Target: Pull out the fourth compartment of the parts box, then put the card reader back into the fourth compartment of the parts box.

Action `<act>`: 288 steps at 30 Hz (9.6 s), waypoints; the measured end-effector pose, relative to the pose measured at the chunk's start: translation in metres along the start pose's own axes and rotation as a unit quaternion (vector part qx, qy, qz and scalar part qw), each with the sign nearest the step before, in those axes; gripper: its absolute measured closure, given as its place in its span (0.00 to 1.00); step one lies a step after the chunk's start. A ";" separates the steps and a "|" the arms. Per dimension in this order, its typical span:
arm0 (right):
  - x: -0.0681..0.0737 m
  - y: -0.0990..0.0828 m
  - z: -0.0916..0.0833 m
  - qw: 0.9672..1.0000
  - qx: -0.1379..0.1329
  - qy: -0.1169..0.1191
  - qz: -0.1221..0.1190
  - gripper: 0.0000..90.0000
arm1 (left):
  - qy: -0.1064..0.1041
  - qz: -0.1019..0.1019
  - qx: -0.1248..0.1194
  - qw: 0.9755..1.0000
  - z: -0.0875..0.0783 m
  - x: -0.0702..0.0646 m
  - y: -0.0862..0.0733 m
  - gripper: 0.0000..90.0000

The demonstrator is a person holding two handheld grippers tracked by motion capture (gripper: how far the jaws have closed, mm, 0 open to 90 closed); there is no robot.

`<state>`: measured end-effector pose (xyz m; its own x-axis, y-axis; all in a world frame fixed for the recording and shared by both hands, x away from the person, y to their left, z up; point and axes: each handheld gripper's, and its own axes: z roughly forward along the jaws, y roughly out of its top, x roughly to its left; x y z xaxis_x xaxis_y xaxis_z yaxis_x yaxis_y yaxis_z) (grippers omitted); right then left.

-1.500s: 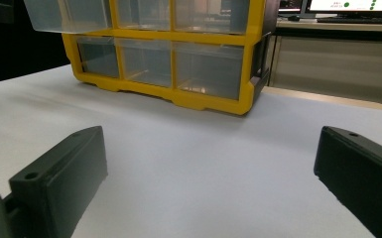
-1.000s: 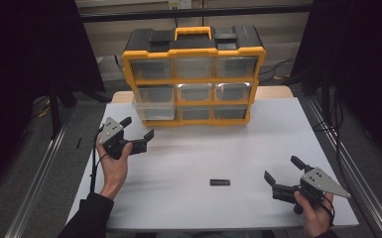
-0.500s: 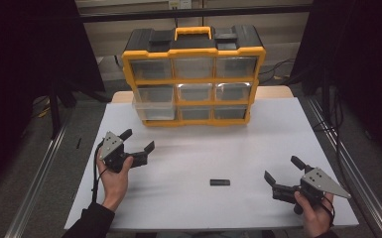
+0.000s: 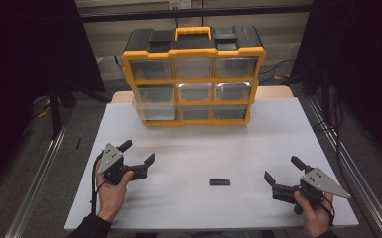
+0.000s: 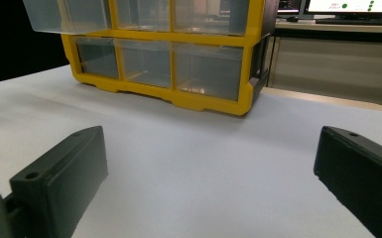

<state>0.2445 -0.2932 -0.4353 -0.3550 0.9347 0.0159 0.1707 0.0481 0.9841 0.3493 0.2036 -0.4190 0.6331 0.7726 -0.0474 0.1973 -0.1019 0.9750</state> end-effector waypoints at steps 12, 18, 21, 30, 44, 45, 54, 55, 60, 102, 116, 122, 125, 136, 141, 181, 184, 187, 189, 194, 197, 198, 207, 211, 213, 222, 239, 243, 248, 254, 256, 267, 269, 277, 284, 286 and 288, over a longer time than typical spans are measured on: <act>0.001 -0.001 0.001 1.000 0.004 -0.003 0.001 0.00 | 0.034 -0.016 -0.009 0.999 -0.026 0.005 -0.014 0.05; 0.000 -0.001 0.000 1.000 0.004 -0.009 0.000 0.00 | 0.048 -0.024 -0.011 0.998 -0.041 0.009 -0.017 0.04; 0.000 -0.001 -0.002 1.000 0.004 -0.011 0.000 0.00 | 0.055 -0.028 -0.009 0.998 -0.049 0.008 -0.019 0.04; 0.000 -0.001 -0.003 1.000 0.004 -0.013 -0.001 0.00 | 0.053 -0.037 -0.007 0.998 -0.053 0.007 -0.018 0.04; 0.000 -0.002 -0.001 1.000 0.005 -0.012 0.005 0.00 | -0.022 -0.038 0.035 0.998 -0.043 0.010 -0.014 0.06; 0.000 -0.001 -0.001 1.000 0.005 -0.012 0.008 0.00 | -0.028 -0.036 0.039 0.998 -0.042 0.010 -0.014 0.06; -0.001 -0.001 -0.002 1.000 0.003 -0.008 0.004 0.00 | -0.085 0.000 0.074 0.994 -0.033 0.002 -0.008 0.05; 0.000 -0.001 -0.003 1.000 0.003 -0.007 0.005 0.00 | -0.087 0.007 0.070 0.994 -0.033 0.001 -0.007 0.05; 0.000 -0.001 -0.003 1.000 0.002 -0.005 0.004 0.00 | -0.104 0.014 0.072 0.992 -0.028 -0.002 -0.003 0.05; 0.000 -0.001 -0.002 1.000 0.002 -0.003 0.001 0.00 | -0.235 0.070 0.143 0.959 0.036 -0.061 0.013 0.04; 0.000 -0.001 -0.001 1.000 0.003 -0.004 0.001 0.00 | -0.254 0.089 0.161 0.950 0.059 -0.073 0.018 0.07; 0.000 -0.001 -0.002 1.000 0.004 -0.001 0.001 0.00 | -0.269 0.097 0.173 0.942 0.070 -0.083 0.021 0.07; 0.000 -0.001 -0.002 1.000 0.003 -0.001 0.001 0.00 | -0.277 0.102 0.178 0.939 0.076 -0.087 0.022 0.08; 0.000 -0.001 -0.001 1.000 0.002 -0.001 0.000 0.00 | -0.294 0.116 0.202 0.927 0.095 -0.097 0.031 0.12; 0.001 -0.001 -0.001 1.000 0.001 0.001 0.001 0.00 | -0.297 0.127 0.220 0.920 0.105 -0.100 0.031 0.13; 0.001 -0.001 -0.001 1.000 0.004 0.004 0.000 0.00 | -0.350 0.186 0.354 0.847 0.165 -0.140 0.019 0.46; 0.001 -0.001 -0.001 1.000 0.004 0.005 -0.001 0.00 | -0.356 0.186 0.360 0.842 0.167 -0.140 0.018 0.52; 0.001 -0.001 -0.001 1.000 0.004 0.005 -0.001 0.00 | -0.357 0.191 0.364 0.838 0.167 -0.140 0.017 0.57; 0.001 -0.001 -0.001 1.000 0.004 0.005 -0.001 0.00 | -0.358 0.191 0.364 0.838 0.168 -0.142 0.015 0.60; 0.001 -0.001 -0.001 1.000 0.004 0.005 -0.001 0.00 | -0.358 0.211 0.367 0.832 0.168 -0.146 0.014 0.62; 0.001 -0.002 0.000 1.000 0.004 0.005 -0.002 0.00 | -0.350 0.227 0.367 0.831 0.169 -0.147 0.014 0.66; 0.001 -0.002 0.000 1.000 0.004 0.004 -0.002 0.00 | -0.352 0.231 0.369 0.829 0.169 -0.147 0.015 0.68; 0.001 -0.002 0.000 1.000 0.005 0.004 -0.003 0.00 | -0.352 0.239 0.369 0.826 0.169 -0.147 0.015 0.72; 0.001 -0.002 0.000 1.000 0.005 0.004 -0.004 0.00 | -0.349 0.230 0.364 0.833 0.170 -0.145 0.014 0.80; 0.001 -0.002 0.000 1.000 0.006 0.005 -0.003 0.00 | -0.348 0.228 0.365 0.833 0.170 -0.145 0.014 0.81; 0.001 -0.001 0.000 1.000 0.004 0.006 -0.003 0.00 | -0.343 0.222 0.366 0.836 0.169 -0.145 0.015 0.82; 0.001 -0.001 0.000 1.000 0.004 0.006 -0.004 0.00 | -0.345 0.194 0.349 0.849 0.164 -0.134 0.017 0.82; 0.001 -0.002 0.000 1.000 0.004 0.006 -0.002 0.00 | -0.344 0.194 0.343 0.852 0.160 -0.133 0.018 0.82; 0.001 -0.001 0.000 1.000 0.004 0.006 -0.002 0.00 | -0.342 0.193 0.335 0.856 0.157 -0.129 0.019 0.82; 0.001 -0.001 0.000 1.000 0.004 0.006 -0.001 0.00 | -0.337 0.188 0.327 0.863 0.153 -0.125 0.020 0.82; 0.001 -0.001 0.000 1.000 0.004 0.006 -0.001 0.00 | -0.336 0.185 0.325 0.864 0.152 -0.124 0.022 0.82; 0.001 -0.001 -0.001 1.000 0.004 0.006 -0.002 0.00 | -0.332 0.172 0.301 0.877 0.142 -0.114 0.032 0.82; 0.001 -0.001 -0.001 1.000 0.003 0.006 -0.001 0.00 | -0.334 0.174 0.299 0.877 0.140 -0.113 0.034 0.82; 0.002 -0.001 -0.001 1.000 0.003 0.009 -0.002 0.00 | -0.329 0.168 0.284 0.885 0.132 -0.108 0.038 0.82; 0.002 0.000 -0.001 1.000 0.003 0.008 -0.002 0.00 | -0.327 0.170 0.275 0.888 0.126 -0.106 0.042 0.82; 0.002 -0.001 -0.001 1.000 0.003 0.008 -0.002 0.00 | -0.325 0.168 0.273 0.889 0.124 -0.106 0.041 0.82; 0.002 -0.001 -0.001 1.000 0.003 0.007 -0.002 0.00 | -0.322 0.170 0.274 0.890 0.123 -0.105 0.042 0.82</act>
<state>0.2424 -0.2917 -0.4357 -0.3690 0.9293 0.0150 0.1741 0.0533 0.9833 0.3837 0.0412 -0.4000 0.9890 0.1368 -0.0564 0.1358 -0.6874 0.7135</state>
